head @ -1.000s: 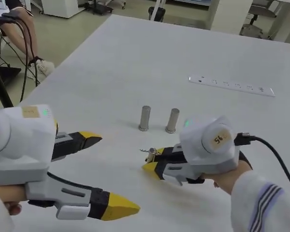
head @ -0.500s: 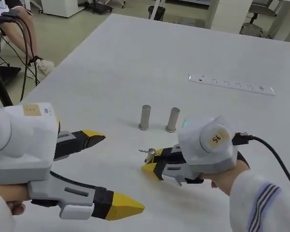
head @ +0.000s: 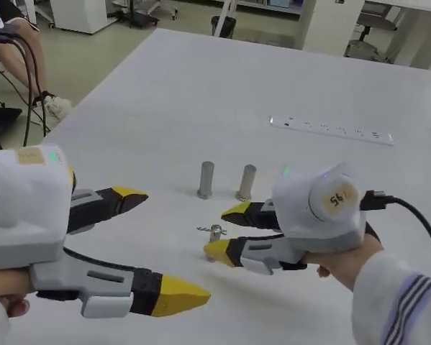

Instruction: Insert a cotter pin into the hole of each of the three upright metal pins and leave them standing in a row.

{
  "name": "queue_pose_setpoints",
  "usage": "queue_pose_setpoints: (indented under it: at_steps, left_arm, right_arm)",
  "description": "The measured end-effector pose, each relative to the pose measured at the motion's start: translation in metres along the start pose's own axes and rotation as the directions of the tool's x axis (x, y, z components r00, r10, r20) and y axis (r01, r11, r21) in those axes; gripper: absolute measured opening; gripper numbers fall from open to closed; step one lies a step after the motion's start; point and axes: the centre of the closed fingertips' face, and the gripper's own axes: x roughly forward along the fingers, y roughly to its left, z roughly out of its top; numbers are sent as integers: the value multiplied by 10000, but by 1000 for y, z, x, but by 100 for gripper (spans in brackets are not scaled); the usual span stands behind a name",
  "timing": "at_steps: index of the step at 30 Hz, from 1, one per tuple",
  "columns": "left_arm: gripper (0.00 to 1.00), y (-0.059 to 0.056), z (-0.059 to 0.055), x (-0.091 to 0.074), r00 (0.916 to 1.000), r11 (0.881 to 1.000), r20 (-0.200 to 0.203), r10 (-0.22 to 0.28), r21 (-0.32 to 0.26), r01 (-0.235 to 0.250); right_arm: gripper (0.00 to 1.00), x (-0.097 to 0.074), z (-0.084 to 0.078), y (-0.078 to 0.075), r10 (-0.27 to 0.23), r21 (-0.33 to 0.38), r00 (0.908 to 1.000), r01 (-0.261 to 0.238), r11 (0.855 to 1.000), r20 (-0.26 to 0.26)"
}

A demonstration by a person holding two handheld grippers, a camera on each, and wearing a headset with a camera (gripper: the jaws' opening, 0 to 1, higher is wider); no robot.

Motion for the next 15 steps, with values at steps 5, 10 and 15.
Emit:
queue_pose_setpoints:
  at_steps: [5,10,15]
  left_arm:
    - [99,-4,6,-3,9999,10000,90,56,-70,-55]
    - [99,-9,12,-6,9999,10000,87,92,-26,-92]
    - [99,-13,18,-7,9997,9999,181,147,-31,-146]
  right_arm:
    - [38,-22,5,1,-236,326,9996,232,9992,125]
    - [49,-48,5,4,-658,901,9973,627,9940,317]
    - [59,-72,-2,7,-1016,1437,9942,955,9850,357]
